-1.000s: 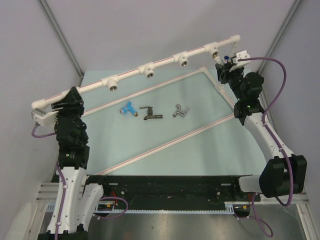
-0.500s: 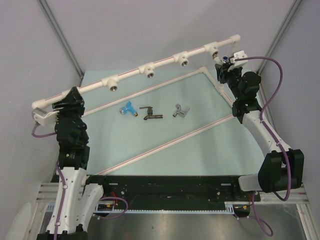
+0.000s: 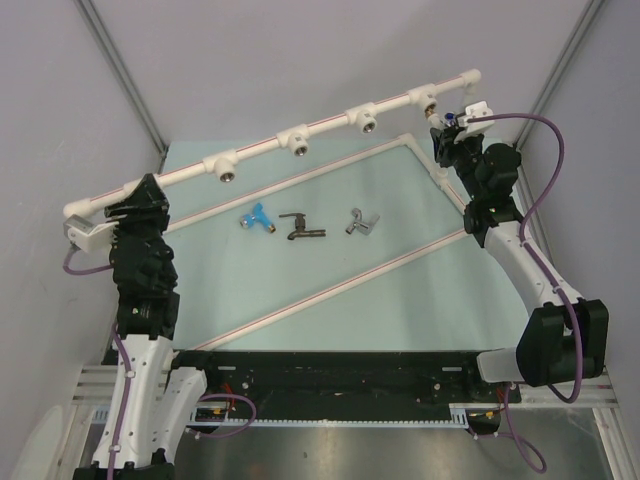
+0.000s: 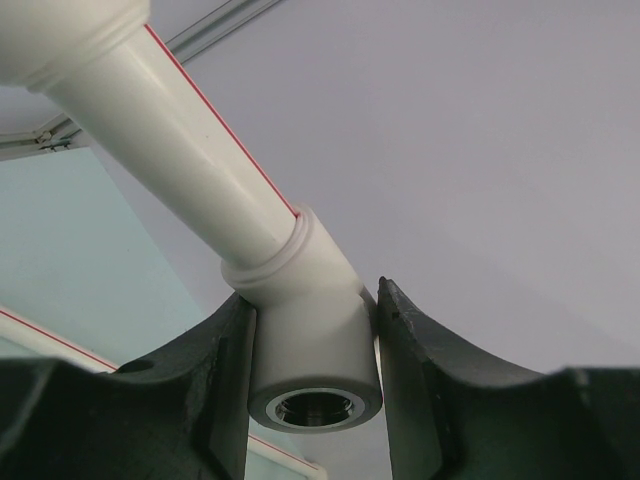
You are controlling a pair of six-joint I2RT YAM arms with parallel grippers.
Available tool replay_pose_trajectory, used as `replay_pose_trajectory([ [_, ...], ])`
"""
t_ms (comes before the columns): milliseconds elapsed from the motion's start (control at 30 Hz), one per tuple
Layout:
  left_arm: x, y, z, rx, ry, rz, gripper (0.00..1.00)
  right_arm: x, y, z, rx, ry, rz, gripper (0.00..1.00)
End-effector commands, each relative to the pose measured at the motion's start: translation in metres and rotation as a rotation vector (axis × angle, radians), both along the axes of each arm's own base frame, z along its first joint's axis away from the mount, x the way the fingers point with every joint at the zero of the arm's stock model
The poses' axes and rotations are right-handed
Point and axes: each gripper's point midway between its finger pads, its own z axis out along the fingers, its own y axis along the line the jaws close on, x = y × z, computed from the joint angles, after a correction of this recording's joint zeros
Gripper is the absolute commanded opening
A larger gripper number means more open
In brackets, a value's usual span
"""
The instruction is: Install the water faucets
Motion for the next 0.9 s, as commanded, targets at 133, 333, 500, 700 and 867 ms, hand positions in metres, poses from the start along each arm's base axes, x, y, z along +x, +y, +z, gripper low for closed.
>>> replay_pose_trajectory([
  [133,0.002,-0.002,-0.041,0.215,0.219,-0.002,0.09,-0.020,0.003,0.072,0.001,-0.185,-0.002,0.00],
  [333,0.001,-0.002,-0.041,0.219,0.221,0.000,0.08,-0.020,0.002,0.073,-0.010,-0.186,-0.018,0.00],
  [500,0.001,-0.002,-0.040,0.223,0.219,0.001,0.08,-0.015,-0.002,0.069,-0.018,-0.178,-0.041,0.00],
  [700,0.000,-0.001,-0.041,0.227,0.223,0.007,0.08,-0.005,-0.005,0.054,-0.027,-0.141,-0.058,0.00],
  [867,0.000,-0.001,-0.040,0.228,0.221,0.007,0.08,0.000,-0.007,0.047,-0.039,-0.125,-0.069,0.00],
])
